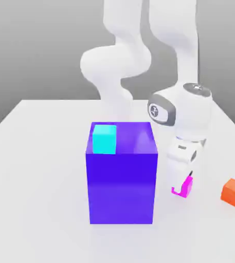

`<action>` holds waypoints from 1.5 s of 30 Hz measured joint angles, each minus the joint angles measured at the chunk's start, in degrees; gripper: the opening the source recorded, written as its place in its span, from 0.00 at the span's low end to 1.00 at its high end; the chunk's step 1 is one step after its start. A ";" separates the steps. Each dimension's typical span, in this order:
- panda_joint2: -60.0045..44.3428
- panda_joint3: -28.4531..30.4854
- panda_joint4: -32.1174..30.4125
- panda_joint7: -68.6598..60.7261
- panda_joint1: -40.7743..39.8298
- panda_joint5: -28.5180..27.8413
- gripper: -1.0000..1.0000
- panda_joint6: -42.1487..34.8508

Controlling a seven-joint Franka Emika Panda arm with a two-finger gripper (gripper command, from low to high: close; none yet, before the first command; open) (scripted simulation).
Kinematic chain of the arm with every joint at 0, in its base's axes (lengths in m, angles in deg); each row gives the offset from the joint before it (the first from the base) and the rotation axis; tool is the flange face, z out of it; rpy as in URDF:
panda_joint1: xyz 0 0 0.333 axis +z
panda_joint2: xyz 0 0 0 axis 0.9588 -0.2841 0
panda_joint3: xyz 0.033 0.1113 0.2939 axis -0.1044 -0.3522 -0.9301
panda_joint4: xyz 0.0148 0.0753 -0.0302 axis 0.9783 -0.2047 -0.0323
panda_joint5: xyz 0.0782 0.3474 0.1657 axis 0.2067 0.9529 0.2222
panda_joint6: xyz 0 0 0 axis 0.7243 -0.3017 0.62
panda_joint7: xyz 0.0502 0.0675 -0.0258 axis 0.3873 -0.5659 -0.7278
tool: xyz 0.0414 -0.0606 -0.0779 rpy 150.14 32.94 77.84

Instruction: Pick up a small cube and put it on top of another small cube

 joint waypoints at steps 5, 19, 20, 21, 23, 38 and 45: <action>-0.86 0.55 0.13 0.17 0.59 -0.10 0.00 0.68; 13.40 -3.84 4.35 0.73 -4.43 -0.89 0.00 -18.24; 12.35 -3.84 6.38 1.45 -4.75 -1.86 0.00 -19.35; 11.25 -3.80 8.44 2.04 -4.81 -2.63 0.00 -20.45; 9.04 -3.54 12.57 2.82 -4.70 -3.62 0.00 -22.62; -6.24 -3.71 43.40 1.07 -6.86 0.00 0.00 -37.91; -15.12 -3.12 49.14 0.78 -7.28 0.87 1.00 -34.17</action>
